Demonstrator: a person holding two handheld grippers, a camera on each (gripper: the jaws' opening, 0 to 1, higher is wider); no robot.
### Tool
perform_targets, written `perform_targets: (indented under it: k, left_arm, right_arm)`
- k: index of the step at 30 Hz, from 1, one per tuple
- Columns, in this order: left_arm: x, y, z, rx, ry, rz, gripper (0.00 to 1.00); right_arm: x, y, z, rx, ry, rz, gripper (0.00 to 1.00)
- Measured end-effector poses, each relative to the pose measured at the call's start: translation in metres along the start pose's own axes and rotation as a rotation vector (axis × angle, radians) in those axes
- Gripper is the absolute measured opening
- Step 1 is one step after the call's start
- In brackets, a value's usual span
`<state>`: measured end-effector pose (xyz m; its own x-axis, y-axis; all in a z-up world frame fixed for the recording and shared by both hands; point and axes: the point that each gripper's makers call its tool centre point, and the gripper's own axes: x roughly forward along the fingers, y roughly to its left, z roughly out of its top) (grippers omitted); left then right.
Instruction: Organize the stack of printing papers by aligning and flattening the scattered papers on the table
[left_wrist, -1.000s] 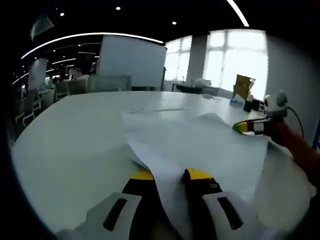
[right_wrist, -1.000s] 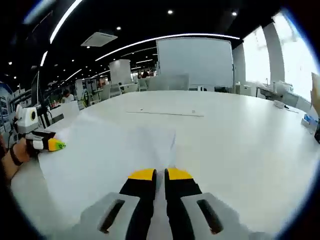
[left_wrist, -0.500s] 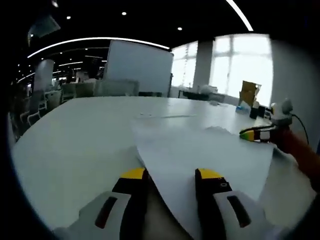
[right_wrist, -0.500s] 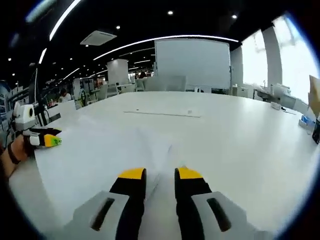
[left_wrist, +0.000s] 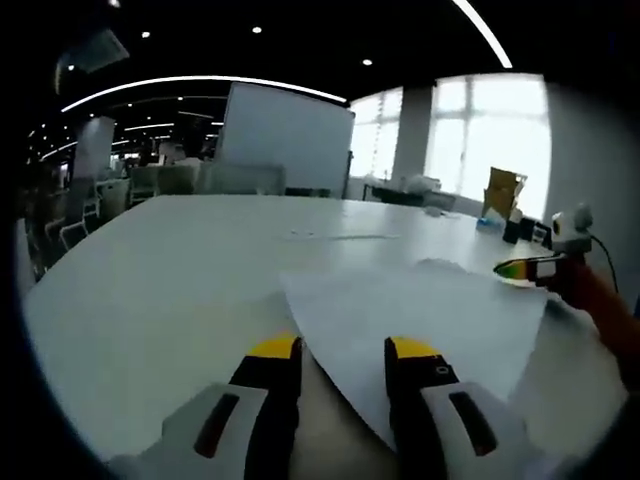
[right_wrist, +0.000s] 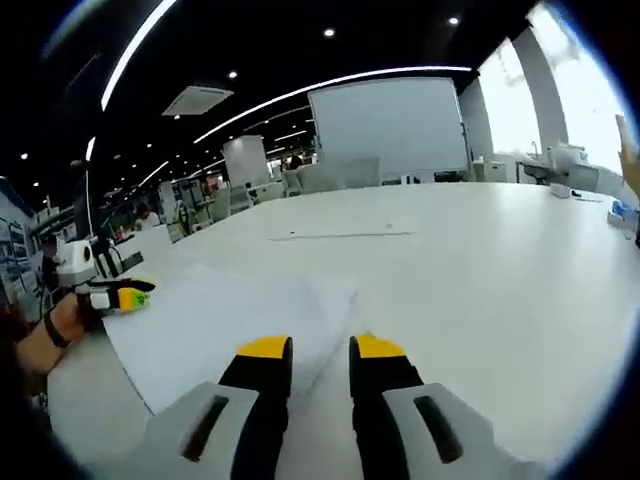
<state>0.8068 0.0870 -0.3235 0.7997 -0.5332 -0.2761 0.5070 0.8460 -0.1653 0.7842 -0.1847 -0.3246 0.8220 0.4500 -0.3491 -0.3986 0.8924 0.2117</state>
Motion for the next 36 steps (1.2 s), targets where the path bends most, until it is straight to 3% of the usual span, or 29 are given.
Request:
perform_targets:
  k: [5, 8, 9, 10, 13, 17, 21, 22, 24, 27, 32, 36]
  left_arm:
    - [0.002, -0.001, -0.001, -0.006, -0.003, -0.004, 0.36]
    - [0.005, -0.002, -0.006, 0.026, 0.023, 0.001, 0.36]
    - [0.006, -0.003, -0.007, 0.035, 0.029, 0.003, 0.36]
    - [0.007, -0.003, -0.007, 0.039, 0.032, 0.004, 0.36]
    - [0.008, -0.002, -0.009, 0.051, 0.042, 0.008, 0.35]
    - [0.009, -0.002, -0.010, 0.050, 0.047, 0.008, 0.35]
    - [0.011, -0.003, -0.011, 0.054, 0.055, 0.006, 0.35]
    - [0.011, -0.003, -0.011, 0.054, 0.055, 0.006, 0.35]
    - [0.012, -0.003, -0.011, 0.052, 0.056, 0.006, 0.35]
    - [0.013, -0.001, -0.011, 0.053, 0.056, 0.007, 0.35]
    - [0.010, 0.005, -0.001, 0.021, 0.012, 0.011, 0.35]
    - [0.005, 0.016, 0.015, -0.055, -0.068, 0.021, 0.35]
  right_arm:
    - [-0.013, 0.013, -0.011, 0.252, 0.074, 0.176, 0.22]
    - [-0.012, -0.001, -0.003, 0.339, 0.065, 0.231, 0.22]
    - [-0.014, -0.007, -0.005, 0.372, 0.096, 0.255, 0.21]
    - [-0.013, -0.010, -0.006, 0.371, 0.099, 0.254, 0.21]
    - [-0.023, -0.007, -0.020, 0.391, 0.198, 0.275, 0.21]
    - [-0.031, 0.002, -0.027, 0.448, 0.239, 0.306, 0.25]
    - [-0.030, 0.011, -0.032, 0.501, 0.315, 0.389, 0.24]
    - [-0.027, 0.009, -0.032, 0.495, 0.310, 0.388, 0.22]
    - [-0.036, 0.031, -0.037, 0.494, 0.314, 0.403, 0.09]
    - [-0.035, 0.038, -0.030, 0.531, 0.282, 0.446, 0.04]
    - [-0.035, 0.045, -0.006, 0.665, 0.193, 0.517, 0.00]
    - [-0.035, 0.046, 0.018, 0.746, 0.087, 0.569, 0.00]
